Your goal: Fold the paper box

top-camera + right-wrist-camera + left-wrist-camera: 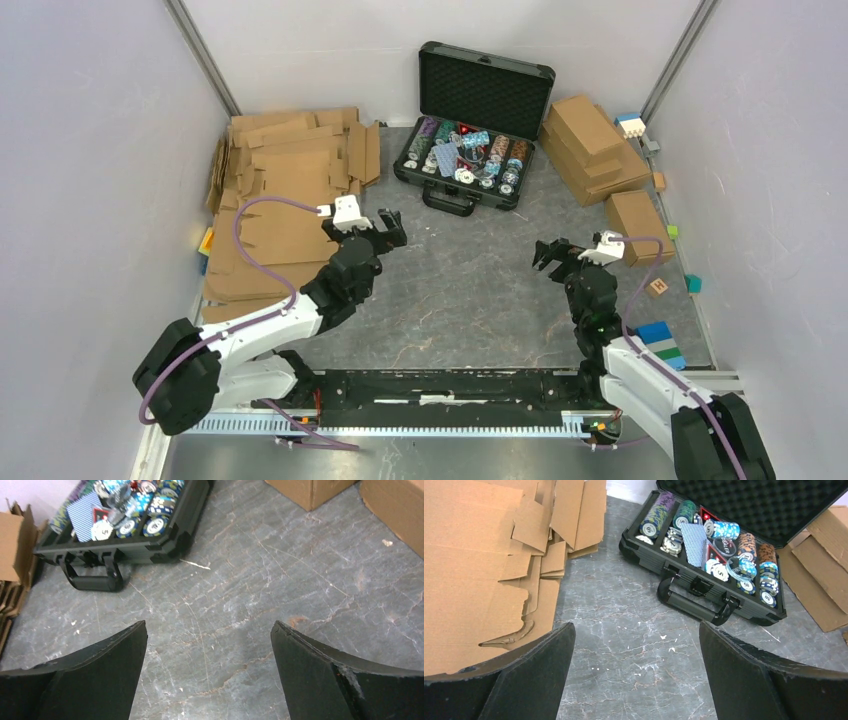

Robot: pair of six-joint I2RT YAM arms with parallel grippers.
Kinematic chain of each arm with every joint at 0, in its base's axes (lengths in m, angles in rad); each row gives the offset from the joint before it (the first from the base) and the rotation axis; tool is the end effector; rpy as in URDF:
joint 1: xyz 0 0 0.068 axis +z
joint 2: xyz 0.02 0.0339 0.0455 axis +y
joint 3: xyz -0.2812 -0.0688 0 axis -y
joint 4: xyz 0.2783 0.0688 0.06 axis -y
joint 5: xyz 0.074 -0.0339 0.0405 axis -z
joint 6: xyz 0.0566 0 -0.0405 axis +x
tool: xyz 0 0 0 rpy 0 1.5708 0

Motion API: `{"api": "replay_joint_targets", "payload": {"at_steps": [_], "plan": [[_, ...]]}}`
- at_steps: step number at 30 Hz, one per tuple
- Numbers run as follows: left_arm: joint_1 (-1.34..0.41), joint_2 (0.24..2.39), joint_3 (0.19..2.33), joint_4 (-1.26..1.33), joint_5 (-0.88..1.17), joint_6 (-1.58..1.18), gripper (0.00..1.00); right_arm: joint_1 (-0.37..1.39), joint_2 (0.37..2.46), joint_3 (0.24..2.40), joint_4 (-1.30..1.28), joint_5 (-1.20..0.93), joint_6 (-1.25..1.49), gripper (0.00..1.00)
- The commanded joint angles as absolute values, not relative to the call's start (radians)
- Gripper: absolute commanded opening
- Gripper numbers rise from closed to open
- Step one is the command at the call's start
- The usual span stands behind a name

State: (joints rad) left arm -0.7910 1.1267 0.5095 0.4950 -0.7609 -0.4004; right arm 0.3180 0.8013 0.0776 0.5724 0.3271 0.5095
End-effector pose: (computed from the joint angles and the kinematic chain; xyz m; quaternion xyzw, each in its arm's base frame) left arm 0.2211 -0.1681 0.2413 -0.1064 0.7299 -0.1150 0.6653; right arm 0.1945 0.0449 0.1569 0.1772 0.7348 0.1454 0.6383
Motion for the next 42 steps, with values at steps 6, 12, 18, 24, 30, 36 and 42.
{"api": "replay_joint_targets", "payload": {"at_steps": [6, 12, 18, 24, 30, 36, 42], "plan": [[-0.683, 1.075, 0.551, 0.374, -0.650, -0.410, 1.00, 0.321, 0.825, 0.100, 0.567, 0.331, 0.487, 0.98], [-0.439, 0.926, 0.524, 0.177, -0.527, -0.594, 1.00, 0.320, 0.831, 0.095, 0.584, 0.310, 0.485, 0.97], [-0.281, 0.686, 0.497, -0.093, -0.612, -0.736, 1.00, 0.320, 0.859, 0.093, 0.609, 0.279, 0.490, 0.97], [-0.110, 0.761, 0.575, -0.200, -0.465, -0.844, 1.00, 0.320, 0.858, 0.092, 0.611, 0.269, 0.490, 0.96], [0.252, 1.021, 0.746, -0.299, -0.024, -0.943, 1.00, 0.321, 0.842, 0.083, 0.611, 0.265, 0.480, 0.96], [0.435, 1.167, 0.842, -0.324, 0.143, -0.978, 1.00, 0.321, 0.861, 0.077, 0.634, 0.244, 0.479, 0.96], [0.548, 1.439, 1.166, -0.496, 0.339, -0.895, 0.99, 0.319, 0.876, 0.083, 0.638, 0.239, 0.470, 0.96]]}}
